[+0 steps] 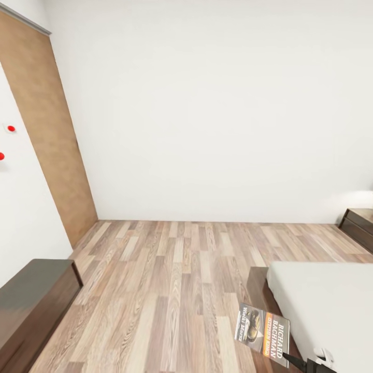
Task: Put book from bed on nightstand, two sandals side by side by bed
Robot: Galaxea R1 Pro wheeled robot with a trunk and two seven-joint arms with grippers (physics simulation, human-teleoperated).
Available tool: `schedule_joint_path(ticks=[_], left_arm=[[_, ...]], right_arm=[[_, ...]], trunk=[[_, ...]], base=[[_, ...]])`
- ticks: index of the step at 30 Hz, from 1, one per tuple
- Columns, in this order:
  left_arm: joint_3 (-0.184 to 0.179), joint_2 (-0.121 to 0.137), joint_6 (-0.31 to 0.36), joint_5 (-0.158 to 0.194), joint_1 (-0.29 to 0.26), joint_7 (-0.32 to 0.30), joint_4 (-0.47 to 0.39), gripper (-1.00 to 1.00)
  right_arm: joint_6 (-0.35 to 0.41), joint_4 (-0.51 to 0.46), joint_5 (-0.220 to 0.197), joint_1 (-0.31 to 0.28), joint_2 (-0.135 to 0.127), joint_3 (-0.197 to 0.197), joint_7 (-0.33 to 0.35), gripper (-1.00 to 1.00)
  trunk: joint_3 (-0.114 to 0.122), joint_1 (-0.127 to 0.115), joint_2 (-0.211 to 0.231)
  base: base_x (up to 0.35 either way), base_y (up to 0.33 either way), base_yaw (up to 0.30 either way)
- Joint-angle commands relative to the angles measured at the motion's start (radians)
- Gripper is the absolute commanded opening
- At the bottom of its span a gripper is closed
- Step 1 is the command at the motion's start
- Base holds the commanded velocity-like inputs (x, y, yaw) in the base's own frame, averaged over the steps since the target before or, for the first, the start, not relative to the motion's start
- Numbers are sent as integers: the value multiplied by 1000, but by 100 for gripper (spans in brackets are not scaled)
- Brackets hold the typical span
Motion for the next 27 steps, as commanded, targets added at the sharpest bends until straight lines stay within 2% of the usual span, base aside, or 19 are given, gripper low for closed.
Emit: schedule_joint_path(ticks=[1, 27], left_arm=[[8, 0, -3, -9, -1, -3, 1, 100], [8, 0, -3, -9, -1, -3, 1, 100]], right_arm=[[6, 0, -11, -1, 0, 2, 3, -100], [5, 1, -11, -1, 0, 2, 3, -100]], trunk=[[-1, 1, -1], [-1, 1, -1]], base=[[290, 0, 0], [290, 0, -28]])
